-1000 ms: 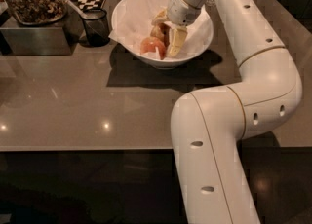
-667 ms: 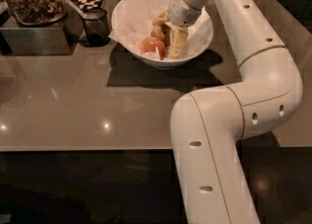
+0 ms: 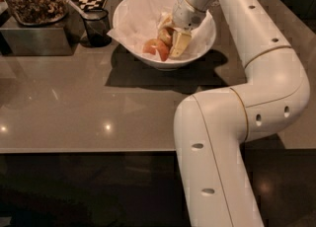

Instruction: Pick apple from white bowl

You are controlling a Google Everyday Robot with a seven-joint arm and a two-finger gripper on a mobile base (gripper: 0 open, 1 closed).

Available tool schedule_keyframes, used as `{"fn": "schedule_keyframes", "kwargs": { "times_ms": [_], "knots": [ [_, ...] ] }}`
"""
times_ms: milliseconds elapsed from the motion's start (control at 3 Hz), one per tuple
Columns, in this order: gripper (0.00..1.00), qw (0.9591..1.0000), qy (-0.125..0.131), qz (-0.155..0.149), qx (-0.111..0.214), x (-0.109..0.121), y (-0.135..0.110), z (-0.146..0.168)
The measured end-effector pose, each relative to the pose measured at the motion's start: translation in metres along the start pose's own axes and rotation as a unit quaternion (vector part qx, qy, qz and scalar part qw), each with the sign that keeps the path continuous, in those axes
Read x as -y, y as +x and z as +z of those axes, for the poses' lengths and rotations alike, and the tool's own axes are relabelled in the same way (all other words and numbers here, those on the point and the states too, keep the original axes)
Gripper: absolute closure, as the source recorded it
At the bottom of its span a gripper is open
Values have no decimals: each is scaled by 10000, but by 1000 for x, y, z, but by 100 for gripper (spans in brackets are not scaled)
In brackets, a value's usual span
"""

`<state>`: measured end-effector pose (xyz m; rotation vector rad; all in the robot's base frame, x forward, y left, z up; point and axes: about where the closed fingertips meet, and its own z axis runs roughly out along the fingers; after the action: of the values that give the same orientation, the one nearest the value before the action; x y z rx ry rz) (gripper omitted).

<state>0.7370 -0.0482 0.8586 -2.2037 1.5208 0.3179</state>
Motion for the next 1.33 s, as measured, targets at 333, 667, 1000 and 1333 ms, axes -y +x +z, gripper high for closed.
{"fn": "schedule_keyframes", "kwargs": {
  "times_ms": [333,667,1000,1333],
  "knots": [
    [83,10000,-9,63,36,-2,1,-2],
    [100,9999,17,154,48,-5,2,-8],
    [100,9987,155,390,298,-10,-2,-25],
    [100,9920,554,388,1065,-16,-24,-67]
  ]
}}
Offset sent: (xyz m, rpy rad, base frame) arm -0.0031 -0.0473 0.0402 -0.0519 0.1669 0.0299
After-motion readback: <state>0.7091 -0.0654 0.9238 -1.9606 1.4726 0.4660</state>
